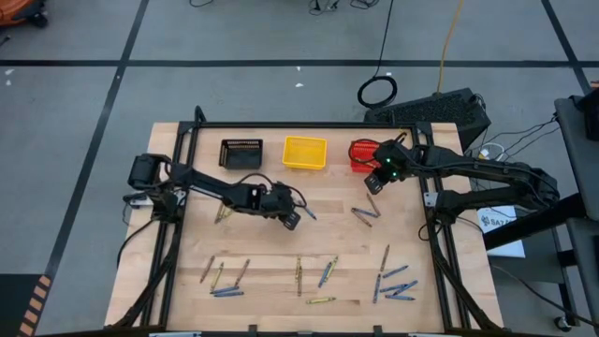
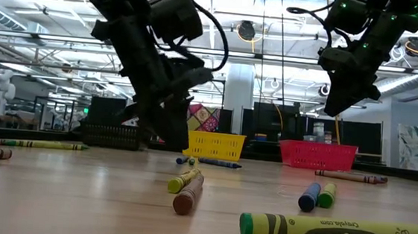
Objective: Sort crayons
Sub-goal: Put the blue crayon into the black bin
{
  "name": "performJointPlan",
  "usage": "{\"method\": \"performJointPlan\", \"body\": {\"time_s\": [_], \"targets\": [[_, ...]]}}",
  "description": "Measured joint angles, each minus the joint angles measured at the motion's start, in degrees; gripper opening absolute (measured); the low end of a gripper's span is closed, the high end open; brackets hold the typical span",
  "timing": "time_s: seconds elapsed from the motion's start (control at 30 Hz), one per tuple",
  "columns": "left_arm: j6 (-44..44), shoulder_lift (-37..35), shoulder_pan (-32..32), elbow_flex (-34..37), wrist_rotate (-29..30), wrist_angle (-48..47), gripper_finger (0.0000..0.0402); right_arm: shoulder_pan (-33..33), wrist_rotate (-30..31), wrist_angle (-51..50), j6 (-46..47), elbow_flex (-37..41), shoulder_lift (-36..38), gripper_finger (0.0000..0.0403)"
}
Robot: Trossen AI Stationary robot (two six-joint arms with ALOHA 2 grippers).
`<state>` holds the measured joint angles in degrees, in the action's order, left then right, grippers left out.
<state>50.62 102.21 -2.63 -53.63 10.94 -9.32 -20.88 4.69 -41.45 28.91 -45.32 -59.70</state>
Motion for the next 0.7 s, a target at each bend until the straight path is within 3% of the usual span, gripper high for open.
{"method": "performJointPlan", "body": {"time_s": [0.7], "targets": [[-2.03,4.53,-0.07,-0.17,0.62,1.10,0.0072,0.00,0.02,-0.42,-0.16,0.02,0.02,0.0082]]}}
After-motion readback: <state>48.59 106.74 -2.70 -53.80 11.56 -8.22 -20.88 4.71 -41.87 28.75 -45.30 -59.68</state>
